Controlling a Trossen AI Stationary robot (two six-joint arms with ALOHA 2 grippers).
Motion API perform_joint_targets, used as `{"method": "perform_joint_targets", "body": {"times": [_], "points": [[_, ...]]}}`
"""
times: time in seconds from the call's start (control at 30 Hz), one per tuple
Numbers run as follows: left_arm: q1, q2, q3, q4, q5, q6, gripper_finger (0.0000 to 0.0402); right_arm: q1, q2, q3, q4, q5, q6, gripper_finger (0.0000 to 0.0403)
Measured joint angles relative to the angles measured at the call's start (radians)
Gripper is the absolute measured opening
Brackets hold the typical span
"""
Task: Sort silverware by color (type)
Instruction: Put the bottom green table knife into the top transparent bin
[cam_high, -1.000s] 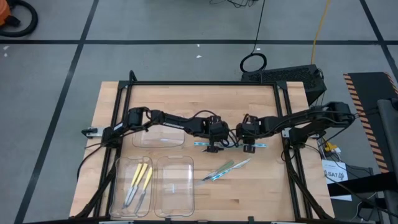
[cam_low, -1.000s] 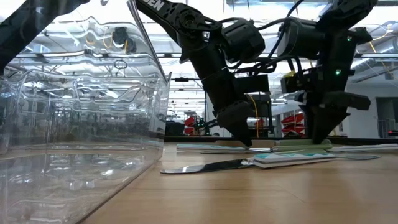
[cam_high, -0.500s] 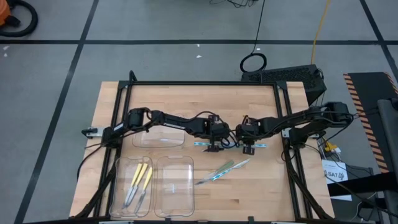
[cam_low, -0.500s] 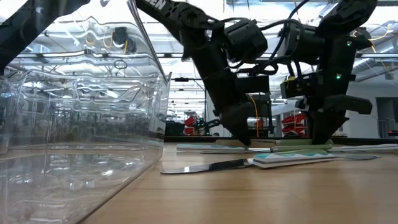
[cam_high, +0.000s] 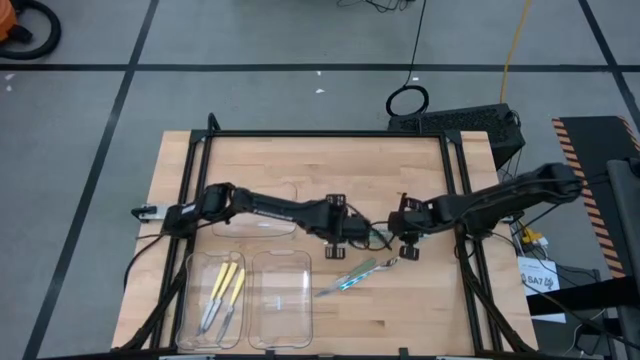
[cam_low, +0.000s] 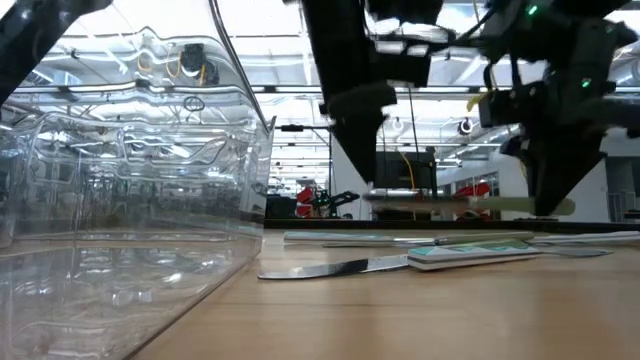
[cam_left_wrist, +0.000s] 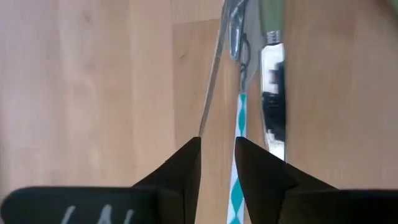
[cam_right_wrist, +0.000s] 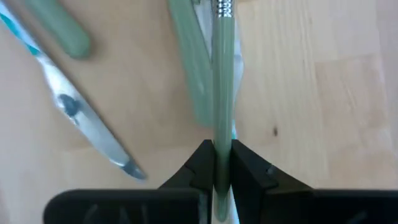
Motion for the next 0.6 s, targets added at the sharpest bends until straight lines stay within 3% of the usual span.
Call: {"method": "perform_joint_targets", "body": {"times": [0.3,0.47,0.6], "points": [[-0.167,-0.111,0.020,-0.209,-0.246,-0.115,0.0097,0.159,-0.020,0.001,0.132,0.109,0.111,0.0024],[-0.233,-0.193,0.021,-0.337,-0.296,-0.178,0.0097,0.199,-0.011,0.002,0.296,0.160,0.054,0.0025],[-0.270,-0.258,0.013,-0.503,-0.382,-0.325,0.0097,0.203,-0.002,0.003,0.444,0.159,-0.044,0.0025]]}}
